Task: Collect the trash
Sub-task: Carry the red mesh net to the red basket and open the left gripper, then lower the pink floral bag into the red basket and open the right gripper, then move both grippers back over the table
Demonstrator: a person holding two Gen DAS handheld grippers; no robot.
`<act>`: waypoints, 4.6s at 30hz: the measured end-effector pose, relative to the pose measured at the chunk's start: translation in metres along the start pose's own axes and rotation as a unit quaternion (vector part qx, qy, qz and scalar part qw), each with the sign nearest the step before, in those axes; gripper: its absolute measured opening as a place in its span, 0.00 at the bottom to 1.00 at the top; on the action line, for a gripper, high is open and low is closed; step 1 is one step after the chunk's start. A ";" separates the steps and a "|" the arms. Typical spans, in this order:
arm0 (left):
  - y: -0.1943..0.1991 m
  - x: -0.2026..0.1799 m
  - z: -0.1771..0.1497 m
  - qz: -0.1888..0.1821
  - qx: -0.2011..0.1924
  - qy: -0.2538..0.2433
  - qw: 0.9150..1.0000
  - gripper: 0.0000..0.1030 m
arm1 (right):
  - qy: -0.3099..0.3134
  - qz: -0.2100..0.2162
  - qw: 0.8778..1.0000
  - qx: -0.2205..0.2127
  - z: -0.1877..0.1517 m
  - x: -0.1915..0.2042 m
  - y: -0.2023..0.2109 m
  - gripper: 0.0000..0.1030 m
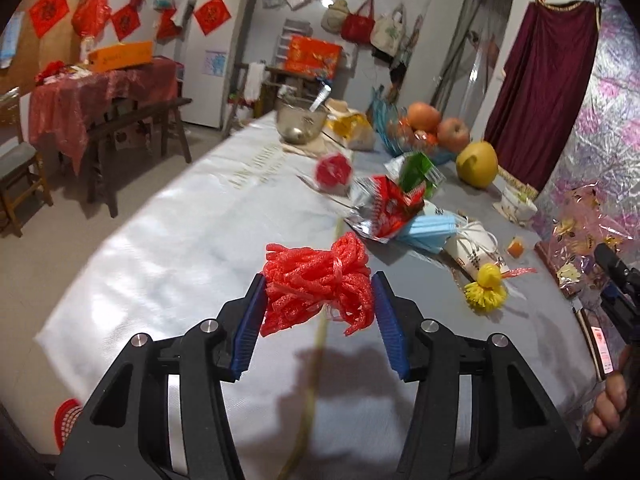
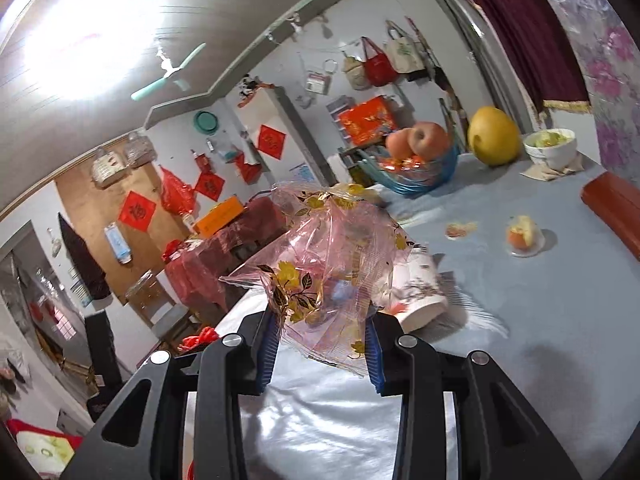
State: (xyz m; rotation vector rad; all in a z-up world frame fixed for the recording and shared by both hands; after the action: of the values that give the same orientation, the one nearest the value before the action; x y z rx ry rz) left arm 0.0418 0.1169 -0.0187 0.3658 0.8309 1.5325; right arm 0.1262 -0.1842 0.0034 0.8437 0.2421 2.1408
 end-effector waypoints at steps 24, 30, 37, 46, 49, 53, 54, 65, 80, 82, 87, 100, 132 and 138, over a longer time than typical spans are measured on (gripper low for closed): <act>0.128 0.197 -0.128 0.160 0.002 0.158 0.975 0.51 | 0.114 0.092 0.987 0.062 -0.058 0.136 0.010 0.36; 0.085 0.263 -0.174 0.162 0.075 0.236 0.955 0.53 | 0.156 0.075 0.980 0.103 -0.089 0.162 -0.015 0.36; 0.065 0.299 -0.201 0.172 0.134 0.280 0.935 0.78 | 0.154 0.078 0.968 0.183 -0.127 0.180 -0.062 0.36; 0.093 0.323 -0.199 0.209 0.097 0.332 0.915 0.91 | 0.195 0.097 0.944 0.250 -0.169 0.239 -0.101 0.36; 0.110 0.342 -0.205 0.225 0.075 0.372 0.897 0.92 | 0.223 0.116 0.924 0.289 -0.199 0.271 -0.117 0.36; 0.134 0.365 -0.216 0.255 0.041 0.423 0.869 0.92 | 0.257 0.131 0.897 0.334 -0.238 0.304 -0.135 0.36; 0.140 0.370 -0.220 0.255 0.033 0.436 0.862 0.92 | 0.264 0.135 0.889 0.349 -0.249 0.312 -0.141 0.36; 0.152 0.380 -0.226 0.261 0.015 0.467 0.845 0.92 | 0.282 0.146 0.836 0.448 -0.320 0.354 -0.195 0.37; 0.144 0.385 -0.239 0.227 0.032 0.494 0.838 0.92 | 0.318 0.121 0.813 0.472 -0.355 0.366 -0.242 0.57; 0.143 0.382 -0.237 0.229 0.032 0.492 0.840 0.92 | 0.316 0.125 0.819 0.463 -0.348 0.364 -0.240 0.57; 0.148 0.376 -0.230 0.244 0.022 0.480 0.842 0.92 | 0.324 0.126 0.829 0.439 -0.332 0.362 -0.223 0.58; 0.152 0.356 -0.215 0.276 0.003 0.435 0.857 0.92 | 0.313 0.125 0.880 0.333 -0.260 0.356 -0.166 0.71; 0.098 0.105 -0.138 0.171 0.028 0.121 0.977 0.93 | 0.181 -0.090 0.977 0.076 -0.099 0.129 0.014 0.95; 0.058 0.060 -0.112 0.149 0.051 0.060 0.986 0.93 | 0.121 -0.148 0.978 0.088 -0.082 0.047 -0.001 0.95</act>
State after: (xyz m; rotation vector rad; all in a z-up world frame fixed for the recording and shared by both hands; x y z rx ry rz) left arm -0.0847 0.1453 -0.0705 0.4953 0.9850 1.8068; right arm 0.0527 -0.1393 -0.0364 0.5987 0.6494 1.9547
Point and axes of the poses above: each gripper's, at about its wrist camera, not at the fingertips, and y roughly against the way its jaws point, x to its left, z to its top, the point moved 4 cm from there along -y, roughly the way its jaws point, and after that the axes turned 9 degrees about x, right-handed, at the moved point
